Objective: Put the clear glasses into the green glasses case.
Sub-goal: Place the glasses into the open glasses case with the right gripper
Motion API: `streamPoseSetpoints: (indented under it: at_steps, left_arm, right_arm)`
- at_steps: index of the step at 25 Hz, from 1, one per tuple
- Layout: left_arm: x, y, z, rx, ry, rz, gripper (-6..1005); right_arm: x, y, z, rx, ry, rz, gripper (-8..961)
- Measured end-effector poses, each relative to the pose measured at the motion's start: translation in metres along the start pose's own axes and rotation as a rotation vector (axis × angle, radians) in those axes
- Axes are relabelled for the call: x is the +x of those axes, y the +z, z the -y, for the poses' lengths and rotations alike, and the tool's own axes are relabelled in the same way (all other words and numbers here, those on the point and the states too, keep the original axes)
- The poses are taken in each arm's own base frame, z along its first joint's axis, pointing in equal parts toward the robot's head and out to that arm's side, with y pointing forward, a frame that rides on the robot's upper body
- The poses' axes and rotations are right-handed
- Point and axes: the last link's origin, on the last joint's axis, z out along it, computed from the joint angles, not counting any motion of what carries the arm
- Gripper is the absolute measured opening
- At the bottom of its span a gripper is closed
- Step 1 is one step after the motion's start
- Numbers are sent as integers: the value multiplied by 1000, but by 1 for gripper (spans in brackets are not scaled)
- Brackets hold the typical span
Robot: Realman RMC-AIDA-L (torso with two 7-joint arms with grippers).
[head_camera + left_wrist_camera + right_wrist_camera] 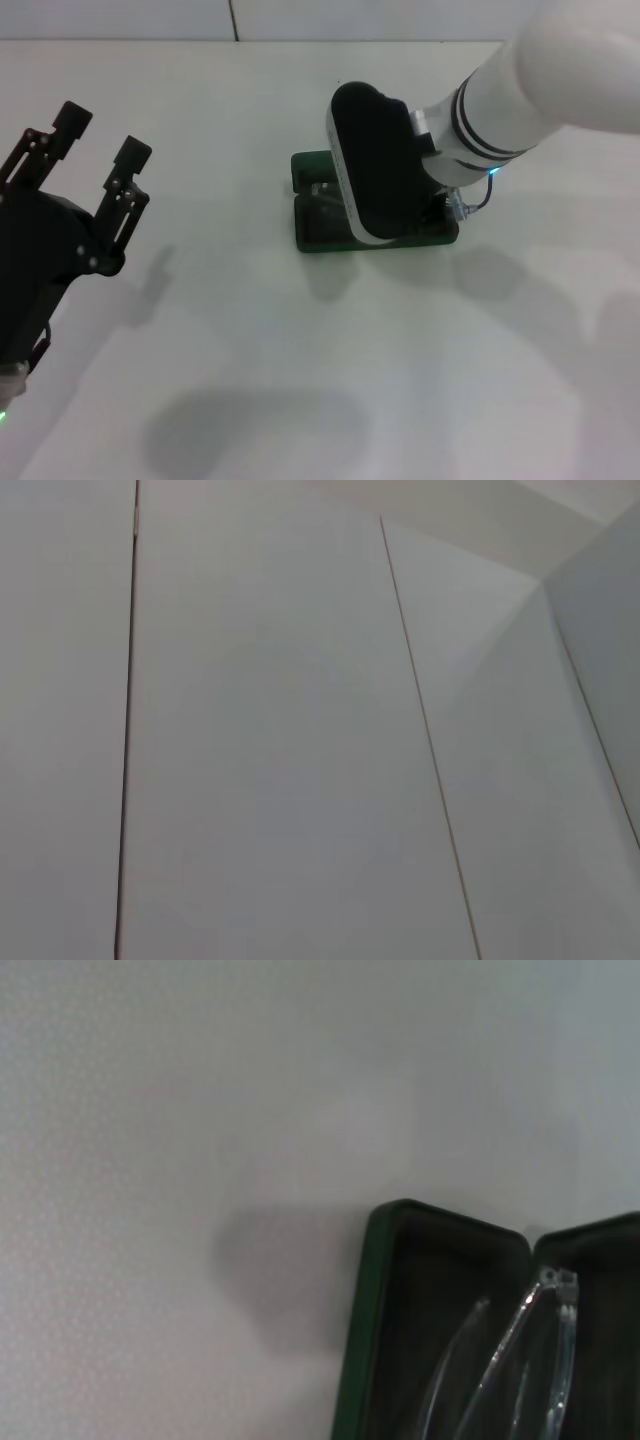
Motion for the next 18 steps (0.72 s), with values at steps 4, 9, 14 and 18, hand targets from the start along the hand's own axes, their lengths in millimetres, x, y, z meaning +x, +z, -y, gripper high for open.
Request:
streamPoseSetpoints:
  at_steps: [4,9,14,18]
  left_arm:
    - [-1,1,0,-1,-1,2,532]
    - [-1,2,-1,-4,-2,1,532]
    - [-2,2,-1,-5,-5,6,532]
    - [-4,4,-2,-10,-9,15,532]
  right_arm:
    - [-1,2,-2,21,-26,-3,184]
    - [-2,7,-8,35,-54,2,186]
    - [-3,10,-14,31,-71,-2,189]
    - [-1,10,-18,45,-81,-3,191]
